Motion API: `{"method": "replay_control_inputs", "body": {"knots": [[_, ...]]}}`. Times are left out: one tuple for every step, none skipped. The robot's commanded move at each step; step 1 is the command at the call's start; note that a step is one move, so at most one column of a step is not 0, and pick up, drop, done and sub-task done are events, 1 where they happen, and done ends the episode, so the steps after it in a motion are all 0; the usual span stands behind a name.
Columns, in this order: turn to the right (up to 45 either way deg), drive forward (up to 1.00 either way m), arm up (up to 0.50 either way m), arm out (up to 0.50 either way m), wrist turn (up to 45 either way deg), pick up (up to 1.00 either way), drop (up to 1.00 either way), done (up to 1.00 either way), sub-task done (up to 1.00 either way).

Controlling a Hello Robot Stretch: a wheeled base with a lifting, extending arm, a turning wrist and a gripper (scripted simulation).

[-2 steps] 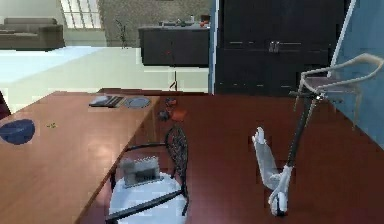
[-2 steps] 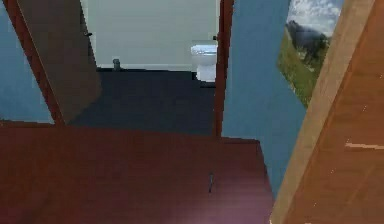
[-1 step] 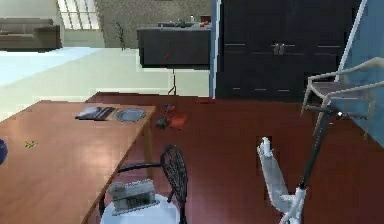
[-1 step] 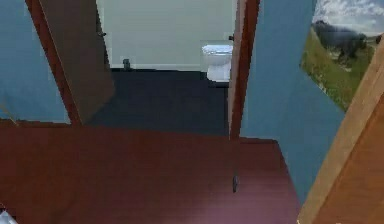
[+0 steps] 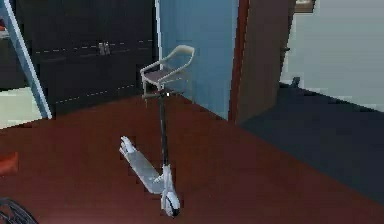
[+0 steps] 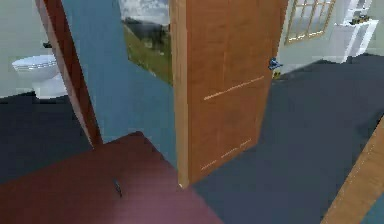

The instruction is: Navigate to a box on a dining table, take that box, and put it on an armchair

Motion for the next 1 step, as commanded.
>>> {"method": "replay_control_inputs", "body": {"knots": [[45.0,0.0,0.0,0.0,0.0,0.0,0.0,0.0,0.0]]}}
